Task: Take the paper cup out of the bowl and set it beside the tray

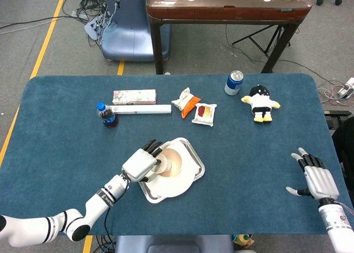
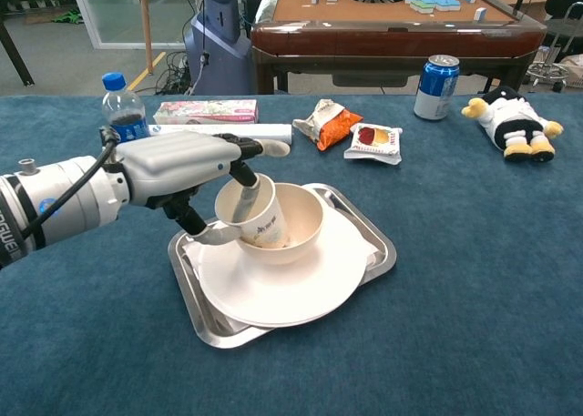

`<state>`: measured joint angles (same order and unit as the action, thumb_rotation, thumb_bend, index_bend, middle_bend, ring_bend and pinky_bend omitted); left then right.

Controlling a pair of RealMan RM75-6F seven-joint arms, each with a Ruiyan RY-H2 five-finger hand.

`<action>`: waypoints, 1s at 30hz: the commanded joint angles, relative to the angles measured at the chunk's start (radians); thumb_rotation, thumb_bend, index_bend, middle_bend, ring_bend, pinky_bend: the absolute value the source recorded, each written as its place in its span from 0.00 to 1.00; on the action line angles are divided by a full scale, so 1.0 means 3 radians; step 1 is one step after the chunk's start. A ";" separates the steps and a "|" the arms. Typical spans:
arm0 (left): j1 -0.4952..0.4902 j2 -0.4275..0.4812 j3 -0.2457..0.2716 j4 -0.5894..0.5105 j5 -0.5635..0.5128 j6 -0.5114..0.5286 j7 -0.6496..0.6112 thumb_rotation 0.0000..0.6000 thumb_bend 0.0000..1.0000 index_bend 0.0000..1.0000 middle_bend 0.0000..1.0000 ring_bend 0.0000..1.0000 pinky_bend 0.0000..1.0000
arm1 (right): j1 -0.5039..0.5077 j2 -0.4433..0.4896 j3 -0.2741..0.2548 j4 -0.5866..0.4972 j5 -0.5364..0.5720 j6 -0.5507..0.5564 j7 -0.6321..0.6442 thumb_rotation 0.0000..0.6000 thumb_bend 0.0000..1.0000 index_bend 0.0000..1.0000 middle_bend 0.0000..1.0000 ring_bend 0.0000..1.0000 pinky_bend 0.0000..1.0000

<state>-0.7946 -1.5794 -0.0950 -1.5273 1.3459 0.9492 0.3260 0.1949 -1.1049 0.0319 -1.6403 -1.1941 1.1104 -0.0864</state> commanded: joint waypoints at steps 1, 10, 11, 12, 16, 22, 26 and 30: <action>0.0002 0.0002 0.0000 -0.0006 0.0002 0.0005 0.0003 1.00 0.32 0.62 0.01 0.00 0.00 | 0.0001 -0.0002 0.0000 0.0001 0.0001 -0.0002 -0.0004 1.00 0.21 0.00 0.00 0.00 0.00; 0.0006 0.0020 -0.0018 -0.0031 0.0011 0.0038 0.0009 1.00 0.32 0.63 0.01 0.00 0.00 | 0.0006 -0.0004 0.0001 0.0005 0.0010 -0.0009 -0.0007 1.00 0.21 0.00 0.00 0.00 0.00; 0.0005 0.0030 -0.0022 -0.0041 0.0010 0.0040 0.0016 1.00 0.32 0.63 0.01 0.00 0.00 | 0.0006 -0.0005 0.0001 0.0005 0.0009 -0.0010 -0.0008 1.00 0.21 0.00 0.00 0.00 0.00; 0.0004 0.0038 -0.0025 -0.0050 0.0011 0.0043 0.0026 1.00 0.32 0.63 0.01 0.00 0.00 | 0.0007 -0.0005 0.0001 0.0005 0.0009 -0.0011 -0.0008 1.00 0.21 0.00 0.00 0.00 0.00; -0.0003 0.0108 -0.0051 -0.0113 0.0014 0.0070 0.0096 1.00 0.32 0.63 0.02 0.00 0.00 | 0.0010 -0.0008 -0.0001 0.0009 0.0013 -0.0018 -0.0012 1.00 0.21 0.00 0.00 0.00 0.00; -0.0001 0.0282 -0.0093 -0.0286 -0.0032 0.0117 0.0288 1.00 0.32 0.63 0.02 0.00 0.00 | 0.0019 -0.0022 0.0001 0.0028 0.0032 -0.0034 -0.0031 1.00 0.21 0.00 0.00 0.00 0.00; 0.0005 0.0437 -0.0123 -0.0474 -0.0082 0.0159 0.0466 1.00 0.32 0.63 0.02 0.00 0.00 | 0.0030 -0.0033 -0.0003 0.0030 0.0040 -0.0051 -0.0051 1.00 0.21 0.00 0.00 0.00 0.00; 0.0018 0.0588 -0.0141 -0.0653 -0.0126 0.0210 0.0631 1.00 0.32 0.63 0.02 0.00 0.00 | 0.0031 -0.0038 -0.0006 0.0021 0.0038 -0.0045 -0.0072 1.00 0.21 0.00 0.00 0.00 0.00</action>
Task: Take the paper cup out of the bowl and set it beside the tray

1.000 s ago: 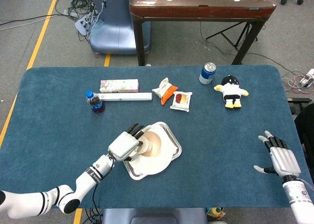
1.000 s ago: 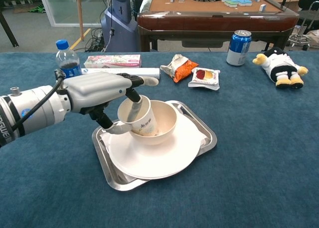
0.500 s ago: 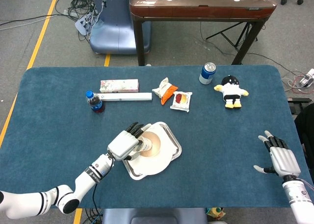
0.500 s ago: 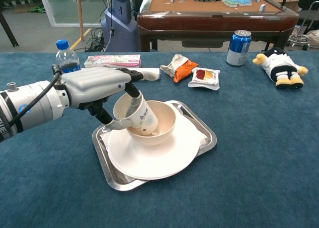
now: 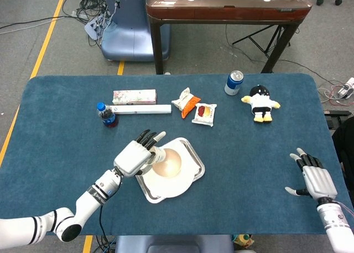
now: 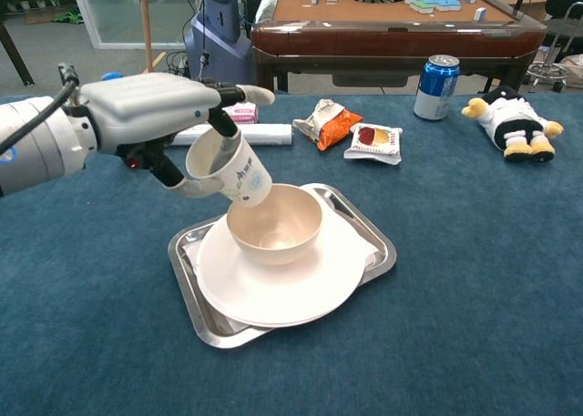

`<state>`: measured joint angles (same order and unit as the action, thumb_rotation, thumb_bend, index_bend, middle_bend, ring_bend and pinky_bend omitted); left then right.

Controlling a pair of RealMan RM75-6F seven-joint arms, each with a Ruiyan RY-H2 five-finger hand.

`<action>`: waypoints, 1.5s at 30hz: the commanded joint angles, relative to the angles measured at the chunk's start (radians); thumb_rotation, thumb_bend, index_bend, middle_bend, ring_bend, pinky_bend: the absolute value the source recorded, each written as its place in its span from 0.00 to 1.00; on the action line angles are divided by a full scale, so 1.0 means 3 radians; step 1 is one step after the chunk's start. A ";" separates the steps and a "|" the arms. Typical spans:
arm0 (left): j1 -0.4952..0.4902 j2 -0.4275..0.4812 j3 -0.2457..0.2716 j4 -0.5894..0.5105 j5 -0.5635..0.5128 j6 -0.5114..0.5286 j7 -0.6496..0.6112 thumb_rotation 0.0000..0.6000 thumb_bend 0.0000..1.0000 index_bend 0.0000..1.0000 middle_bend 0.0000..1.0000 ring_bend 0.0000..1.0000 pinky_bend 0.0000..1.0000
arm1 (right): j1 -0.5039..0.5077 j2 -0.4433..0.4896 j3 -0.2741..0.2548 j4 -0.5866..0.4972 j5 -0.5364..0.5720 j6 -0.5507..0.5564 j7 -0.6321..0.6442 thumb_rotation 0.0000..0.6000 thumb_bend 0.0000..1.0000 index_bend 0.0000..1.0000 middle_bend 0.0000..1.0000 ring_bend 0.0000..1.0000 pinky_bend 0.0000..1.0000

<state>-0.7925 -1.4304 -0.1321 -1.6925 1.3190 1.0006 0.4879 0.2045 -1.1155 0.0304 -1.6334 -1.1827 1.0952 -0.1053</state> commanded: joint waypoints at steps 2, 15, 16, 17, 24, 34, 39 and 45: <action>0.0021 0.0164 -0.0019 -0.0195 -0.0060 0.0067 0.0176 1.00 0.32 0.63 0.02 0.00 0.00 | -0.0001 -0.0008 -0.0002 -0.0005 0.0003 0.0013 -0.0027 1.00 0.21 0.00 0.00 0.00 0.00; -0.0047 0.0133 0.0021 -0.0014 -0.0157 -0.0092 0.0158 1.00 0.32 0.63 0.03 0.00 0.00 | 0.0013 -0.0037 -0.0006 -0.0012 0.0032 -0.0001 -0.0087 1.00 0.21 0.00 0.00 0.00 0.00; -0.0068 0.0101 0.0017 0.0058 -0.0173 -0.0135 0.0120 1.00 0.32 0.63 0.03 0.00 0.00 | 0.0024 -0.0044 -0.0004 0.0005 0.0051 -0.0027 -0.0089 1.00 0.21 0.00 0.00 0.00 0.00; -0.0084 0.0077 0.0014 0.0114 -0.0179 -0.0164 0.0088 1.00 0.32 0.63 0.03 0.00 0.00 | 0.0032 -0.0050 -0.0001 0.0020 0.0068 -0.0045 -0.0091 1.00 0.21 0.00 0.00 0.00 0.00; -0.0200 -0.0061 -0.0023 0.0547 -0.0134 -0.0346 -0.0230 1.00 0.32 0.63 0.03 0.00 0.00 | 0.0062 -0.0072 0.0026 0.0067 0.0162 -0.0109 -0.0086 1.00 0.21 0.00 0.00 0.00 0.00; -0.0258 -0.0188 0.0016 0.1013 -0.0003 -0.0465 -0.0647 1.00 0.32 0.63 0.03 0.00 0.00 | 0.0118 -0.0100 0.0027 0.0126 0.0237 -0.0240 -0.0074 1.00 0.21 0.00 0.00 0.00 0.00; -0.0272 -0.0270 0.0054 0.1172 0.0053 -0.0501 -0.0779 1.00 0.32 0.63 0.03 0.00 0.00 | 0.0126 -0.0107 0.0027 0.0143 0.0264 -0.0253 -0.0080 1.00 0.21 0.00 0.00 0.00 0.00; -0.0293 -0.0357 0.0093 0.1333 0.0103 -0.0548 -0.0878 1.00 0.32 0.64 0.03 0.00 0.00 | 0.0139 -0.0115 0.0029 0.0170 0.0297 -0.0281 -0.0076 1.00 0.21 0.00 0.00 0.00 0.00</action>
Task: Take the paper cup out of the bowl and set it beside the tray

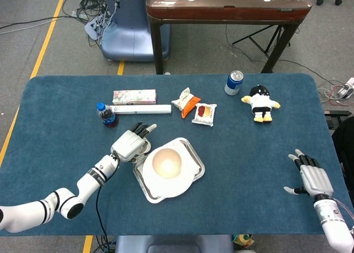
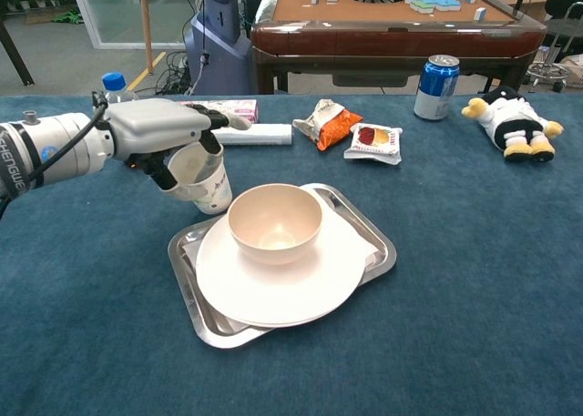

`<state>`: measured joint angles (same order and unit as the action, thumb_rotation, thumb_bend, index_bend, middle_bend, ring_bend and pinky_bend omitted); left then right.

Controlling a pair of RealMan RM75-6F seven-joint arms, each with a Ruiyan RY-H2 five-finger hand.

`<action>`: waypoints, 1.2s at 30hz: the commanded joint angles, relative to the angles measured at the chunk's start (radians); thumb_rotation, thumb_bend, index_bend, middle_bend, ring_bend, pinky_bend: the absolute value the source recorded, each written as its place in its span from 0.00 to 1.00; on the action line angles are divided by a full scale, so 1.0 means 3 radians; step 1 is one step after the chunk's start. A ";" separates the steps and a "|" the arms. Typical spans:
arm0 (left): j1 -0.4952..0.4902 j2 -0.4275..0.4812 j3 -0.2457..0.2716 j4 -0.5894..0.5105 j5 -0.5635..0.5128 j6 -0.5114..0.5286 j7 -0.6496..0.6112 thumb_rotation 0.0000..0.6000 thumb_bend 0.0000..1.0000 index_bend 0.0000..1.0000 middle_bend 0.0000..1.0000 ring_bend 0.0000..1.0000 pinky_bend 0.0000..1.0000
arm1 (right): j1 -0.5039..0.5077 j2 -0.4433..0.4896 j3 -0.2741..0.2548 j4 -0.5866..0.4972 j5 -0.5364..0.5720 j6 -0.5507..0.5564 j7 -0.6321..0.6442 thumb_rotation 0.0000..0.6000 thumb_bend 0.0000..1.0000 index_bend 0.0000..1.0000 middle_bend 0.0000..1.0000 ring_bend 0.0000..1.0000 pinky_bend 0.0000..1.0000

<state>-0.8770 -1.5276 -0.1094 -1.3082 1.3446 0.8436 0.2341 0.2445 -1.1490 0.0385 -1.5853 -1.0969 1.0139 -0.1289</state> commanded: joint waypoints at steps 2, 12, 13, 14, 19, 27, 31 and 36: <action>-0.0019 -0.0058 0.0021 0.0096 0.0030 -0.0033 -0.0055 1.00 0.32 0.64 0.03 0.00 0.00 | 0.0011 -0.0004 0.0003 0.0018 0.0024 -0.0023 0.0003 1.00 0.21 0.00 0.00 0.00 0.00; -0.0032 -0.0099 0.0041 0.0113 0.0080 -0.0030 -0.0108 1.00 0.32 0.62 0.03 0.00 0.00 | 0.0013 -0.0004 -0.0001 0.0027 0.0032 -0.0017 0.0007 1.00 0.21 0.00 0.00 0.00 0.00; -0.0033 -0.0099 0.0041 0.0104 0.0086 -0.0027 -0.0112 1.00 0.32 0.60 0.03 0.00 0.00 | 0.0013 -0.0003 -0.0002 0.0026 0.0030 -0.0017 0.0009 1.00 0.21 0.00 0.00 0.00 0.00; -0.0034 -0.0098 0.0041 0.0098 0.0092 -0.0023 -0.0114 1.00 0.32 0.58 0.03 0.00 0.00 | 0.0013 -0.0003 -0.0003 0.0026 0.0027 -0.0016 0.0010 1.00 0.21 0.00 0.00 0.00 0.00; -0.0038 -0.0073 0.0035 0.0050 0.0106 -0.0015 -0.0140 1.00 0.32 0.50 0.03 0.00 0.00 | 0.0011 0.0001 -0.0004 0.0023 0.0020 -0.0002 0.0010 1.00 0.21 0.00 0.00 0.00 0.00; -0.0023 0.0037 0.0026 -0.0083 0.0089 -0.0001 -0.0132 1.00 0.32 0.40 0.02 0.00 0.00 | 0.0023 -0.0002 -0.0014 0.0006 0.0026 -0.0014 -0.0023 1.00 0.21 0.00 0.00 0.00 0.00; -0.0002 0.0110 0.0004 -0.0186 0.0057 0.0047 -0.0066 1.00 0.32 0.38 0.01 0.00 0.00 | 0.0027 -0.0003 -0.0017 -0.0005 0.0021 -0.0007 -0.0038 1.00 0.21 0.00 0.00 0.00 0.00; 0.0049 0.0230 -0.0014 -0.0384 0.0003 0.0139 0.0080 1.00 0.32 0.37 0.00 0.00 0.00 | 0.0017 0.0004 -0.0025 -0.0044 -0.0015 0.0038 -0.0052 1.00 0.21 0.00 0.00 0.00 0.00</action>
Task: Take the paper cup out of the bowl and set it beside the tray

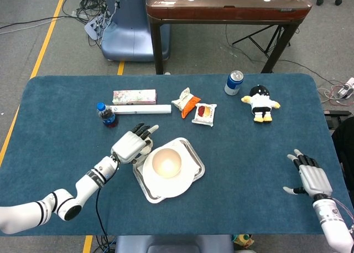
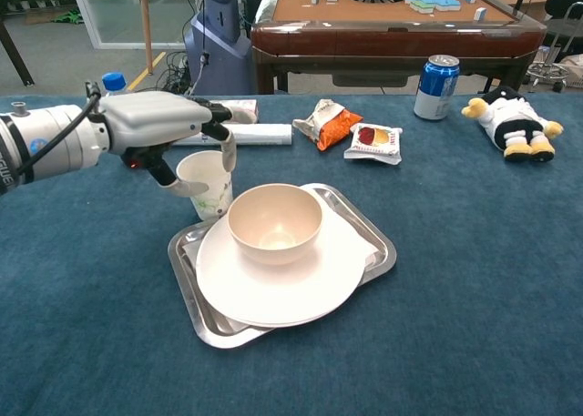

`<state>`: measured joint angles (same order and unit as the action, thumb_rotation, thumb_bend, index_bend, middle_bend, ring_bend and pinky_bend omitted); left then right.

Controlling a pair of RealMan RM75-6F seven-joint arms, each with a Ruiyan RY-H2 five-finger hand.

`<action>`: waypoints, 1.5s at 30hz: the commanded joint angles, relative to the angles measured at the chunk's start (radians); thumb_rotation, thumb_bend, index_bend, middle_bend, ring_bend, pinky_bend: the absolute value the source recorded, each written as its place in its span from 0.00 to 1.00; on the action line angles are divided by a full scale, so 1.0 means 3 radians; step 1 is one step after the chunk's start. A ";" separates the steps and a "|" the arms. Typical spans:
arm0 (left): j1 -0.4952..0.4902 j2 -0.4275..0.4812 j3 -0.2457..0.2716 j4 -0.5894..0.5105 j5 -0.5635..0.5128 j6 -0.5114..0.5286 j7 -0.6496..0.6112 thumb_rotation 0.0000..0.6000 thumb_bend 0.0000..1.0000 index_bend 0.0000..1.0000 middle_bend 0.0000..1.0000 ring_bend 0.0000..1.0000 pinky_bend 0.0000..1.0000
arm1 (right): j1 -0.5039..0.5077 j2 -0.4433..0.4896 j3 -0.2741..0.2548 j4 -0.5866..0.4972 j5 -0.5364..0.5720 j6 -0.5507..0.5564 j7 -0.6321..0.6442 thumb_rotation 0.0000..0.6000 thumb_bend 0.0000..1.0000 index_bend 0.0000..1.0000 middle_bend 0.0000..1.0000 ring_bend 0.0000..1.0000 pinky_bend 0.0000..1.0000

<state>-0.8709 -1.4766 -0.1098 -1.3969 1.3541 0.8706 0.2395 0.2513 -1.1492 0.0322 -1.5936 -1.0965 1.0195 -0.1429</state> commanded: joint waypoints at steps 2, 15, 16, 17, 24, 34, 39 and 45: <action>0.0054 0.0133 -0.0021 -0.0204 -0.0031 0.0099 0.0093 1.00 0.32 0.37 0.00 0.00 0.00 | -0.0015 0.0010 -0.0010 -0.0042 -0.0041 0.0052 -0.0017 1.00 0.21 0.00 0.00 0.00 0.00; 0.0619 0.1026 0.0066 -0.1185 0.0179 0.0924 0.0146 1.00 0.32 0.29 0.00 0.00 0.00 | -0.0161 0.0074 -0.0065 -0.0281 -0.0344 0.0468 -0.0110 1.00 0.21 0.00 0.00 0.00 0.00; 0.0684 0.1093 0.0085 -0.1241 0.0206 0.1008 0.0142 1.00 0.32 0.25 0.00 0.00 0.00 | -0.0171 0.0080 -0.0073 -0.0300 -0.0373 0.0490 -0.0114 1.00 0.21 0.00 0.00 0.00 0.00; 0.0777 0.1179 0.0114 -0.1308 0.0233 0.1121 0.0151 1.00 0.32 0.20 0.00 0.00 0.00 | -0.0182 0.0084 -0.0085 -0.0322 -0.0417 0.0520 -0.0127 1.00 0.21 0.00 0.00 0.00 0.00; 0.1370 0.1524 0.0339 -0.1458 0.0441 0.1785 0.0005 1.00 0.32 0.06 0.00 0.00 0.00 | -0.0244 0.0085 -0.0161 -0.0417 -0.0645 0.0665 -0.0198 1.00 0.21 0.00 0.00 0.00 0.00; 0.2136 0.1400 0.0596 -0.0850 0.0662 0.2529 -0.0592 1.00 0.32 0.00 0.00 0.00 0.00 | -0.0340 0.0066 -0.0242 -0.0489 -0.0884 0.0843 -0.0276 1.00 0.21 0.00 0.00 0.00 0.00; 0.2389 0.1185 0.0570 -0.0430 0.0629 0.2770 -0.0984 1.00 0.32 0.00 0.00 0.00 0.00 | -0.0398 0.0053 -0.0242 -0.0478 -0.0918 0.0941 -0.0290 1.00 0.21 0.00 0.00 0.00 0.00; 0.2500 0.1087 0.0500 -0.0209 0.0618 0.2824 -0.1203 1.00 0.32 0.00 0.00 0.00 0.00 | -0.0502 0.0060 -0.0223 -0.0531 -0.0942 0.1149 -0.0408 1.00 0.21 0.00 0.00 0.00 0.00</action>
<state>-0.1254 -1.1443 0.0478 -1.4652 1.5401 1.7124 -0.1197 0.1087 -1.1318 -0.0371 -1.7480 -1.3761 1.3519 -0.2545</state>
